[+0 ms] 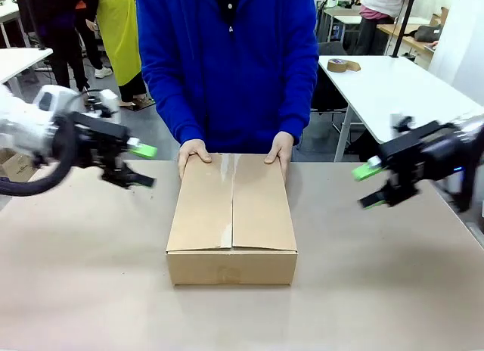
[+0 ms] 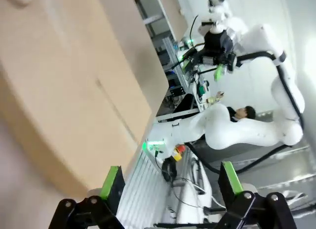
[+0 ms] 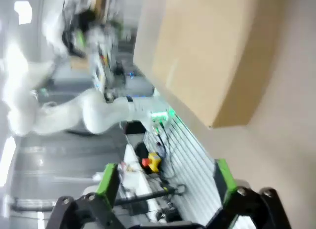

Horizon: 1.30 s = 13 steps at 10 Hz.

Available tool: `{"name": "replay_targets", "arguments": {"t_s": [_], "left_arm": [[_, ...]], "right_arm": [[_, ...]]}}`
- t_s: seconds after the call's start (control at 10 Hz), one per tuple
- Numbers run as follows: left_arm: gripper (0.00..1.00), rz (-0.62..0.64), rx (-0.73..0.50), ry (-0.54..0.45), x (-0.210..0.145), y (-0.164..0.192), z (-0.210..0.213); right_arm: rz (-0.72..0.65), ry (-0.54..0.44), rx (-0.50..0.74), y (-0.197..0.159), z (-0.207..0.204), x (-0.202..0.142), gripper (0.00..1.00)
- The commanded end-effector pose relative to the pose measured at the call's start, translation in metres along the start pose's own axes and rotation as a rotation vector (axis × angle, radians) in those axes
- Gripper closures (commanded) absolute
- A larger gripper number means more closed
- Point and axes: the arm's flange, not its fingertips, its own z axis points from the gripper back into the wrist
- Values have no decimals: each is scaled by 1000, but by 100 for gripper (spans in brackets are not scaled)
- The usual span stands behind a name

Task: Pack the gift set into the box.
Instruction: Press and hold the closed box until the human finishes sealing it.

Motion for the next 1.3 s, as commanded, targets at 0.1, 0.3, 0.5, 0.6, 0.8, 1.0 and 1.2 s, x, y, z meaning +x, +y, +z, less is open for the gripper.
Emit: {"name": "replay_targets", "arguments": {"t_s": [0.1,0.3,0.5,0.6,0.8,1.0,1.2], "left_arm": [[0,0,0,0,0,0,0],[0,0,0,0,0,0,0],[0,-256,-45,-126,12,6,-8],[0,-502,-93,-176,19,6,-11],[0,-841,-102,-156,25,23,-21],[0,-1001,-64,-67,27,50,-42],[0,-1050,-86,-80,27,56,-54]], "right_arm": [[-163,-57,10,-17,41,-2,0],[-43,-19,-3,-8,9,-2,0],[360,186,-24,-10,-41,54,0],[587,255,-50,-17,-63,70,0],[1186,196,69,-19,-94,89,0],[1358,35,201,-27,-109,98,0],[1325,-116,101,-29,-102,100,0]]}}
